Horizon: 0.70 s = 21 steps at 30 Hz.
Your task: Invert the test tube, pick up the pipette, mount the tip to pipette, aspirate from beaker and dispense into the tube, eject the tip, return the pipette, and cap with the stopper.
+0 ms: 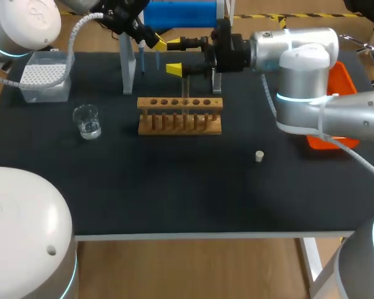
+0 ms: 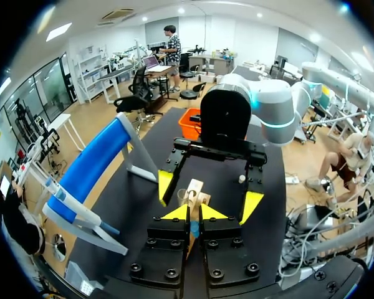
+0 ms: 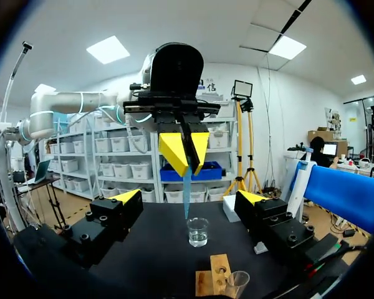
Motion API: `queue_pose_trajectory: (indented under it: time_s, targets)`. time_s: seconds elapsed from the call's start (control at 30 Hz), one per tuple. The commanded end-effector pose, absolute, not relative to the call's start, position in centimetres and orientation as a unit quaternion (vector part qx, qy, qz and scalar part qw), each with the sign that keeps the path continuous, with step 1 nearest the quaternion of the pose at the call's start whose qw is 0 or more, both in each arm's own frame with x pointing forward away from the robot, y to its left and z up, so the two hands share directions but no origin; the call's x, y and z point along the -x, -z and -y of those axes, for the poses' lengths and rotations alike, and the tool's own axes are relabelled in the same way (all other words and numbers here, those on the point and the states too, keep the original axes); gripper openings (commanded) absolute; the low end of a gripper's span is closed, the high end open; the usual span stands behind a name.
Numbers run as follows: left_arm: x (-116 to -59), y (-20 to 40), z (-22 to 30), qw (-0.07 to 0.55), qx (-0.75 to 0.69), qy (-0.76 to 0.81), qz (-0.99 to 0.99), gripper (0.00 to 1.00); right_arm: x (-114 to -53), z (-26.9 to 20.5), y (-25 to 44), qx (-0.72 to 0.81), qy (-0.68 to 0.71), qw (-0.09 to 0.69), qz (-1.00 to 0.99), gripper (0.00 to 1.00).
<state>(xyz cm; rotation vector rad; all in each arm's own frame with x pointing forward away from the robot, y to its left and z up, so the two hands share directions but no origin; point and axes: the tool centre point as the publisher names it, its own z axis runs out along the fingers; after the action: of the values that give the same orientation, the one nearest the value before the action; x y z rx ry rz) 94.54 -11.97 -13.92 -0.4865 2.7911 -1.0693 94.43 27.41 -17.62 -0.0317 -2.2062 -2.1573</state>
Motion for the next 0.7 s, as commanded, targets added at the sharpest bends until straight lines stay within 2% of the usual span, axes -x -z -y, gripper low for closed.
queue_pose_trajectory:
  time_s: [0.03,0.7]
  targets:
    - [-94.6,13.8,11.9,0.055,0.161,0.35,-0.921,0.0,-94.5,-28.4,17.7,0.016,0.696,0.015,0.718,1.0]
    - [-94.6,13.8,11.9,0.055,0.161,0.35,-0.921,0.0,-95.2,-30.5,17.6,0.018,0.696,0.003,0.718,1.0]
